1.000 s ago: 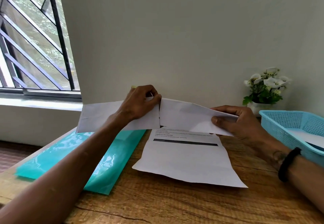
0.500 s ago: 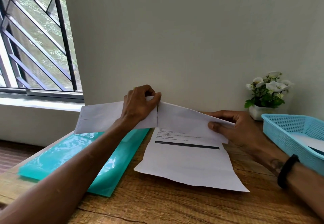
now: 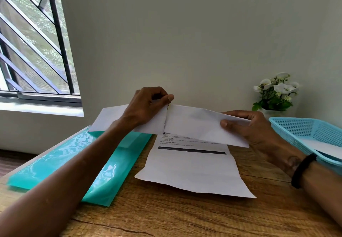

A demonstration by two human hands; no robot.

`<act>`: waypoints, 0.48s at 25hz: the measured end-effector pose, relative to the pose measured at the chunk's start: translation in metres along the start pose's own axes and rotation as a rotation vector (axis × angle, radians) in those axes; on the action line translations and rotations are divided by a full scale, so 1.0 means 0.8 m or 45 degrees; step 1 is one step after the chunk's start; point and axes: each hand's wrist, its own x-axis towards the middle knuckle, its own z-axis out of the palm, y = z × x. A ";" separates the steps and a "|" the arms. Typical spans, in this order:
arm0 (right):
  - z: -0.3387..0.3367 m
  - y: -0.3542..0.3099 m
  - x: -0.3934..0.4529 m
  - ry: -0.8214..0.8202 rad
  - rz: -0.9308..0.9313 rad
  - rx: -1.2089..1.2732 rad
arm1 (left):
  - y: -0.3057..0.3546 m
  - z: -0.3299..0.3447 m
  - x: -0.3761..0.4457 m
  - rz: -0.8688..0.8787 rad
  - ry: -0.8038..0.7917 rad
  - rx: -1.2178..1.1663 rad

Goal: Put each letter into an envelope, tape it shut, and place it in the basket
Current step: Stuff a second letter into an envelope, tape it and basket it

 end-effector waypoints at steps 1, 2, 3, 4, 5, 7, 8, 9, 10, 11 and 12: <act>0.001 -0.002 0.000 -0.008 -0.004 -0.030 | -0.002 0.004 -0.001 0.021 -0.011 0.054; 0.001 -0.003 0.000 -0.007 -0.019 -0.060 | -0.004 0.007 -0.003 0.040 -0.010 0.116; 0.002 -0.005 0.001 0.002 -0.034 -0.093 | -0.007 0.010 -0.004 0.047 0.008 0.166; 0.004 -0.006 0.001 0.005 -0.044 -0.134 | -0.010 0.012 -0.005 0.049 0.034 0.197; 0.005 -0.005 0.002 -0.007 -0.048 -0.169 | -0.012 0.013 -0.005 0.061 0.056 0.217; 0.007 -0.004 0.004 -0.060 -0.035 -0.195 | -0.014 0.017 -0.007 0.112 0.069 0.248; 0.006 -0.003 0.005 -0.086 -0.022 -0.214 | -0.013 0.017 -0.007 0.131 0.065 0.249; 0.003 -0.003 0.006 -0.111 -0.005 -0.263 | -0.013 0.018 -0.007 0.138 0.059 0.241; -0.002 -0.004 0.008 -0.145 0.017 -0.346 | -0.013 0.018 -0.007 0.136 0.054 0.231; -0.009 -0.005 0.009 -0.192 0.039 -0.448 | -0.013 0.019 -0.008 0.129 0.047 0.222; -0.015 -0.007 0.011 -0.244 0.059 -0.547 | -0.013 0.019 -0.008 0.121 0.039 0.216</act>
